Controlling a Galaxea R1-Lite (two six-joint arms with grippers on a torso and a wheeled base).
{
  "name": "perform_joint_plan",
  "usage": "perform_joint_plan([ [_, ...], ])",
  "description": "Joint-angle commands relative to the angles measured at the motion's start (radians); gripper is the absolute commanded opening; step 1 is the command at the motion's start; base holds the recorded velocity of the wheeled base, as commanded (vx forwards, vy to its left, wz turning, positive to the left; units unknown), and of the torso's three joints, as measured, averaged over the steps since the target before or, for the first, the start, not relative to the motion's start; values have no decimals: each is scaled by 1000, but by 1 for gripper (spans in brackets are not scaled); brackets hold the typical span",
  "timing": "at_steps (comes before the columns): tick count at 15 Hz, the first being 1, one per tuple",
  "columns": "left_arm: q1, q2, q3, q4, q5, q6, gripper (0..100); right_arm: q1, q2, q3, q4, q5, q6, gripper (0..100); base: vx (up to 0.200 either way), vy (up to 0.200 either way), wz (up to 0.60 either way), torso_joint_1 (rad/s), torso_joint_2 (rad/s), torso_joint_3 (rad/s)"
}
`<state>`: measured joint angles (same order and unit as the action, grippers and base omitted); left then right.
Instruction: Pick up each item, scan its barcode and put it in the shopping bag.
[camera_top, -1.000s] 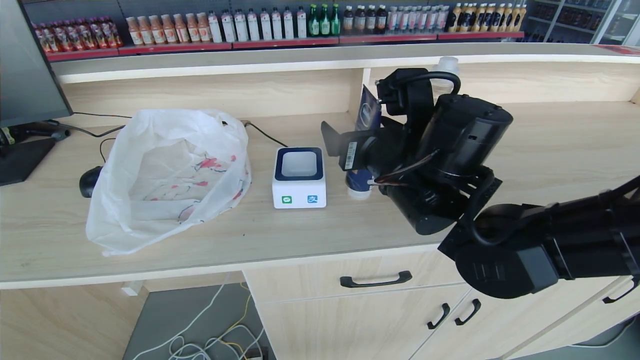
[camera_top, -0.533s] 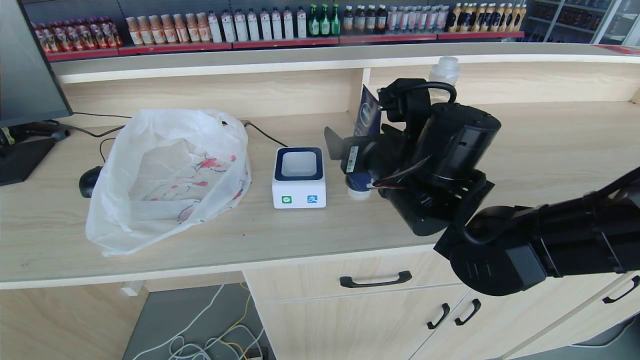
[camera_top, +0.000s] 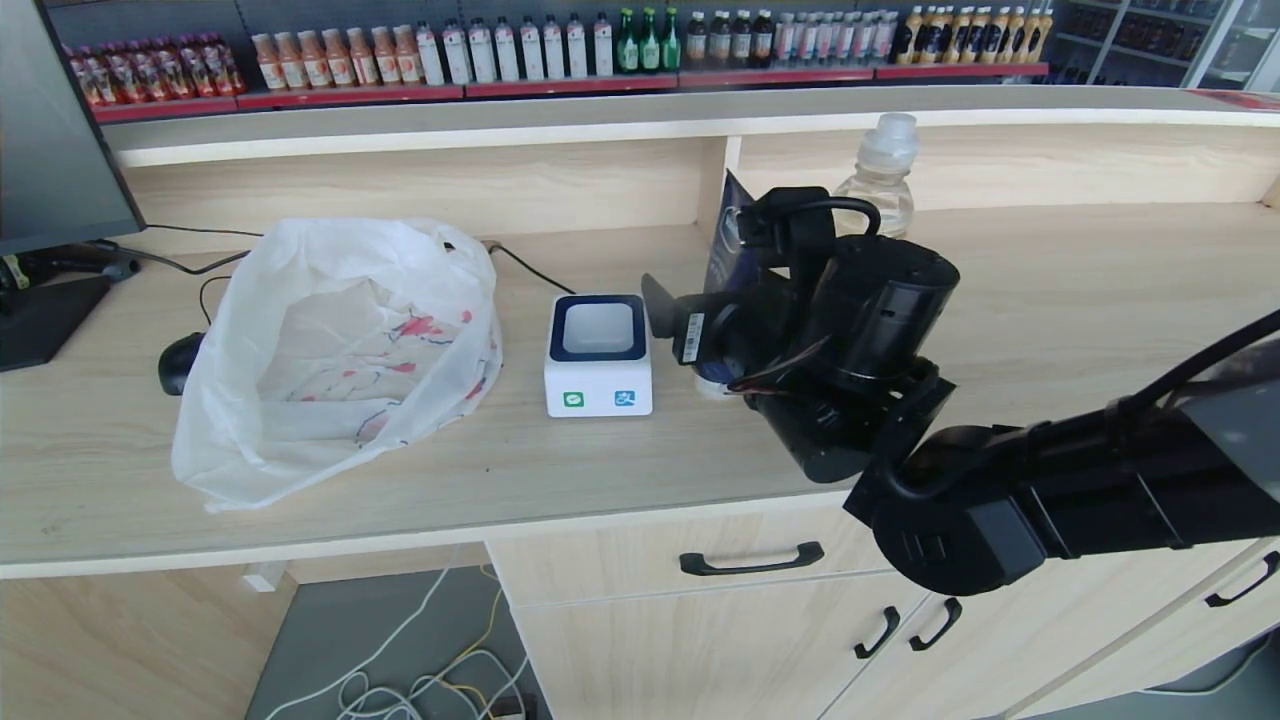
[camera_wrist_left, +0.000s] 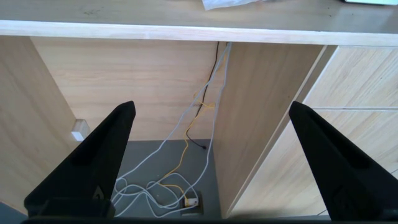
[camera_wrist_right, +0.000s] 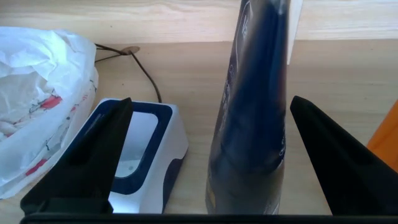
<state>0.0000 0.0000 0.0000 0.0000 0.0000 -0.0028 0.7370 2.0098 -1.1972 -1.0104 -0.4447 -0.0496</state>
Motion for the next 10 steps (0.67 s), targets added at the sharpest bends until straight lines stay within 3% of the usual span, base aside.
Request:
perform_joint_plan([
  [1, 0, 0, 0, 0, 0, 0, 100, -5, 12, 4, -5, 0, -1, 100, 0, 0, 0, 0, 0, 0],
  [10, 0, 0, 0, 0, 0, 0, 100, -30, 56, 4, -62, 49, -85, 100, 0, 0, 0, 0, 0, 0],
])
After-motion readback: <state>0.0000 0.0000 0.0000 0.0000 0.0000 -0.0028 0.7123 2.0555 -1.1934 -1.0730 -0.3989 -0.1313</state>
